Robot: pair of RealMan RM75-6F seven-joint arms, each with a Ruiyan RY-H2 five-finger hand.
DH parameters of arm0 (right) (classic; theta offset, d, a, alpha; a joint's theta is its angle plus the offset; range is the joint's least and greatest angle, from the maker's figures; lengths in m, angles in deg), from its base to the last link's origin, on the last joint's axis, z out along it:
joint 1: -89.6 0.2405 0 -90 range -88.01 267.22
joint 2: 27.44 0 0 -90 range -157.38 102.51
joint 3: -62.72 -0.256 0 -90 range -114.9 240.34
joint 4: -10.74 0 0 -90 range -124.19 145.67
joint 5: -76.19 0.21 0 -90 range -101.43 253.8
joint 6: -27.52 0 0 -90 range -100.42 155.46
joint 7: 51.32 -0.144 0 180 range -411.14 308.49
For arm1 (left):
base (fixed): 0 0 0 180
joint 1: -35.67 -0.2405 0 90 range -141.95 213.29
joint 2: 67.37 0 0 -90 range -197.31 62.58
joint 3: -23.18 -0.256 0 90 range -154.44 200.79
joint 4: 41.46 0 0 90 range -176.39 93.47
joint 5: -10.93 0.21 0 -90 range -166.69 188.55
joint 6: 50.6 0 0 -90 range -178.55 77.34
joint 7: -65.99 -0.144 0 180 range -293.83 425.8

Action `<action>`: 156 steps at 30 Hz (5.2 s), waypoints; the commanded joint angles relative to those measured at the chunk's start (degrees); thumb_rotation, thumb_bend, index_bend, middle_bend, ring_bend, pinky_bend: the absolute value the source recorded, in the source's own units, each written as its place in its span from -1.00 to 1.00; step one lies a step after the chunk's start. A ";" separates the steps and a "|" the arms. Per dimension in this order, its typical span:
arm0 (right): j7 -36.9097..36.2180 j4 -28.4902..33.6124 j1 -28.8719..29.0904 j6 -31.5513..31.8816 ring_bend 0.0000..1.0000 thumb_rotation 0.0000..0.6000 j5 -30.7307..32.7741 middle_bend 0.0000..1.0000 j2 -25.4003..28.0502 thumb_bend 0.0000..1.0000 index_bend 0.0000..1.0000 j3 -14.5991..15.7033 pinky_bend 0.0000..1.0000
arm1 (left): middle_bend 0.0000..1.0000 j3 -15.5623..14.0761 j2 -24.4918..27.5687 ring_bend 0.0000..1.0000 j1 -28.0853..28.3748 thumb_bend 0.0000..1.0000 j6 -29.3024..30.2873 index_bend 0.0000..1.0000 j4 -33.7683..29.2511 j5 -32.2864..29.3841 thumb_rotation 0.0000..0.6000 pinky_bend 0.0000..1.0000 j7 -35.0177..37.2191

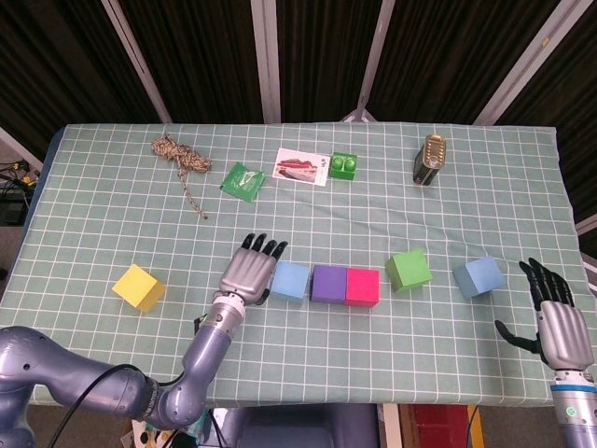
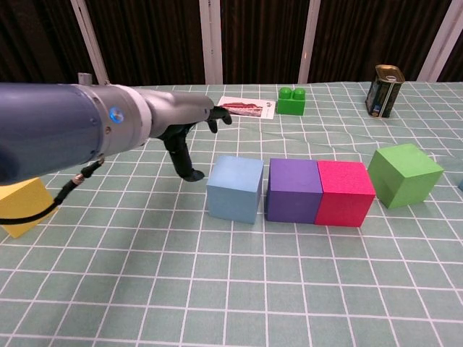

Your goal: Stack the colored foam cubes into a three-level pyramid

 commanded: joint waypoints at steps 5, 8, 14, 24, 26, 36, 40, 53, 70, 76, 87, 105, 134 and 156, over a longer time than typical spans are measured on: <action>0.27 0.07 0.05 -0.04 -1.00 1.00 -0.01 -1.00 -0.10 -0.50 -1.00 0.01 -1.00 | -0.74 -2.70 4.26 -1.00 -1.17 0.06 -3.67 -1.00 -3.03 -2.35 1.00 -0.99 0.54; 0.27 0.02 0.08 -0.05 -1.00 1.00 0.00 -1.00 -0.12 -0.50 -1.00 -0.02 -1.00 | -0.70 -3.69 5.32 -1.00 -1.00 0.06 -4.74 -1.00 -3.85 -2.89 1.00 -0.99 0.26; 0.19 0.02 0.09 -0.06 -1.00 1.00 -0.09 -1.00 -0.11 -0.50 -1.00 0.01 -1.00 | -0.67 -4.63 5.92 -1.00 -0.39 0.07 -6.57 -1.00 -4.21 -4.58 1.00 -0.99 1.06; 0.01 0.06 0.02 -0.06 -1.00 1.00 0.07 -1.00 0.01 -0.50 -1.00 -0.01 -1.00 | -0.59 -6.18 4.72 -1.00 0.89 0.07 -7.60 -1.00 -3.80 -4.95 1.00 -1.00 1.69; -0.04 0.05 0.02 -0.09 -1.00 1.00 0.05 -1.00 0.04 -0.50 -1.00 0.00 -1.00 | -0.59 -6.36 4.51 -1.00 1.10 0.07 -7.50 -1.00 -3.70 -5.00 1.00 -1.00 1.92; 0.02 0.15 0.01 -0.09 -1.00 1.00 -0.02 -1.00 0.06 -0.50 -1.00 0.04 -1.00 | -0.57 -7.10 3.68 -1.00 2.11 0.07 -7.00 -1.00 -3.42 -4.67 1.00 -1.00 2.83; -0.12 0.13 0.02 -0.23 -1.00 1.00 0.04 -1.00 0.14 -0.50 -1.00 0.08 -1.00 | -0.56 -7.43 3.89 -1.00 2.07 0.07 -6.72 -1.00 -3.32 -4.95 1.00 -1.00 3.58; 0.08 0.26 0.05 -0.27 -1.00 1.00 0.02 -1.00 0.10 -0.50 -1.00 0.12 -1.00 | -0.44 -6.80 7.74 -1.00 0.49 0.06 -7.49 -1.00 -7.75 0.59 1.00 -1.00 8.84; 0.27 0.37 0.04 -0.25 -1.00 1.00 -0.14 -1.00 0.15 -0.50 -1.00 0.22 -1.00 | -0.78 -9.42 8.00 -1.00 -3.69 -0.44 -3.20 -1.00 -7.94 14.66 1.00 -1.00 14.17; 0.30 0.27 0.09 -0.48 -1.00 1.00 0.39 -1.00 0.14 -0.50 -1.00 0.06 -1.00 | -0.84 -9.71 7.61 -1.00 -4.90 -0.55 -1.92 -1.00 -6.16 17.49 1.00 -1.00 15.40; 1.13 0.37 0.33 -0.79 -1.00 1.00 0.37 -1.00 -0.15 -0.50 -1.00 0.14 -1.00 | -0.67 -7.87 3.07 -1.00 -4.71 -0.48 -1.70 -1.00 -0.54 15.84 1.00 -1.00 14.56; 0.15 0.30 0.29 -0.99 -1.00 1.00 0.28 -1.00 0.16 -0.50 -1.00 0.26 -1.00 | -0.67 -3.22 -8.79 -1.00 -1.83 -0.40 -3.37 -1.00 9.17 11.62 1.00 -1.00 13.31; -0.23 0.44 0.35 -1.34 -1.00 1.00 0.68 -1.00 0.24 -0.50 -1.00 0.19 -1.00 | -0.52 -0.73 -12.77 -1.00 -2.01 -0.17 -4.84 -0.96 14.74 11.11 1.00 -1.00 12.43; -0.22 0.48 0.36 -1.37 -1.00 1.00 0.79 -1.00 0.26 -0.50 -1.00 0.15 -1.00 | -0.52 0.09 -13.01 -1.00 -2.36 -0.17 -5.41 -0.95 15.78 11.38 1.00 -1.00 11.92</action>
